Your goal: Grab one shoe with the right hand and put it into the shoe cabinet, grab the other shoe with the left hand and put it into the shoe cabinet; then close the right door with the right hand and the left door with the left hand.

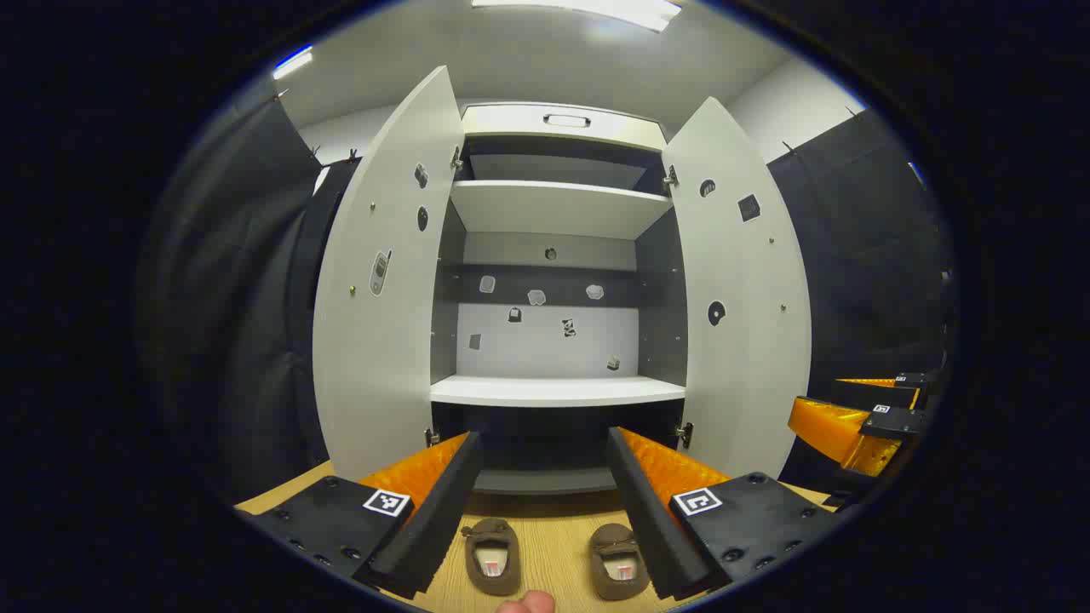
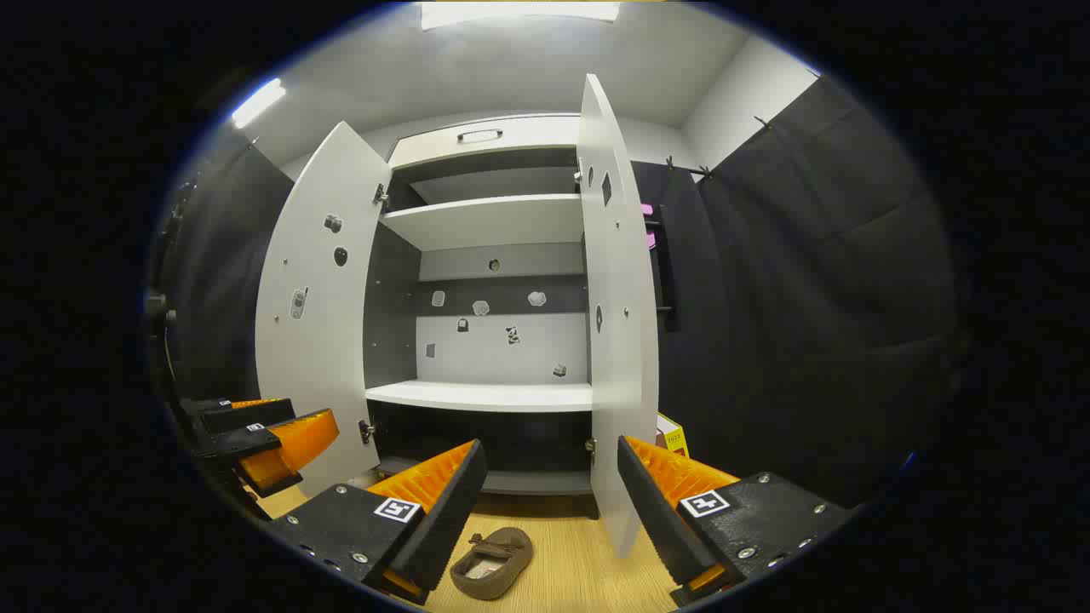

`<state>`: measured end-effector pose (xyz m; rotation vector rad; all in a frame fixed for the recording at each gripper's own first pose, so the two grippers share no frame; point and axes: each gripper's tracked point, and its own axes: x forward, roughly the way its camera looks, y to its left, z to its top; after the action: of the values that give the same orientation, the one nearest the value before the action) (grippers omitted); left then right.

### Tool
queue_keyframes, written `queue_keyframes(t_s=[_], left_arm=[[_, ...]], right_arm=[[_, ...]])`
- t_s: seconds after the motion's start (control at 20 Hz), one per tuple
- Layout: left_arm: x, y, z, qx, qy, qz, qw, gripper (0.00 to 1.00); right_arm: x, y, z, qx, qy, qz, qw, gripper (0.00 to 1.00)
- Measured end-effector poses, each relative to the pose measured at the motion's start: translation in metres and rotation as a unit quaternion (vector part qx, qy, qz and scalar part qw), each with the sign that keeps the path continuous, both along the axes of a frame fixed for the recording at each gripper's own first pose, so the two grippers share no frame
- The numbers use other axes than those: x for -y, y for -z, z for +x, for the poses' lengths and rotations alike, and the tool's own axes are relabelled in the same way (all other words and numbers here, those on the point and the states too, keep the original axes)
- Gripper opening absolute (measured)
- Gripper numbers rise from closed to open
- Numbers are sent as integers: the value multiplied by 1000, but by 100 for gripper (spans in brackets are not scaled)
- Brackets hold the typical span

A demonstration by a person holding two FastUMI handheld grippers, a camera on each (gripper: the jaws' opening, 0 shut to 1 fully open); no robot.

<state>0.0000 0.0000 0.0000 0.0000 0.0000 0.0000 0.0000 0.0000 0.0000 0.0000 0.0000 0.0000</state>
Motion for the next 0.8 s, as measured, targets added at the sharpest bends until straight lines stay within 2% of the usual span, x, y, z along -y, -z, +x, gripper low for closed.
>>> queue_keyframes(t_s=[0.05, 0.15, 0.25, 0.3, 0.4, 0.5, 0.55, 0.8], left_arm=[[0, 1, 0, 0, 0, 0, 1000, 99], [0, -1, -1, 1, 0, -2, 1000, 96], [0, -3, -1, 4, -1, -3, 1000, 99], [-1, -4, -2, 6, -2, -2, 1000, 96], [-1, -5, -2, 8, -3, -1, 1000, 99], [-1, -5, -2, 6, -4, 0, 1000, 93], [-1, -4, -1, 6, -5, 0, 1000, 96], [-1, -6, -1, 9, -6, 2, 1000, 96]], right_arm=[[0, 0, -1, 0, 1, 0, 1000, 95], [1, -1, -1, 1, 2, -1, 1000, 95], [3, 0, -2, 2, 6, -6, 1000, 95], [3, -1, -2, 3, 7, -8, 1000, 95], [0, -3, -1, 5, 5, -7, 1000, 95], [0, -4, 1, 6, 4, -6, 1000, 95], [0, -5, 0, 7, 4, -6, 1000, 95], [1, -4, 3, 5, 5, -1, 1000, 95]])
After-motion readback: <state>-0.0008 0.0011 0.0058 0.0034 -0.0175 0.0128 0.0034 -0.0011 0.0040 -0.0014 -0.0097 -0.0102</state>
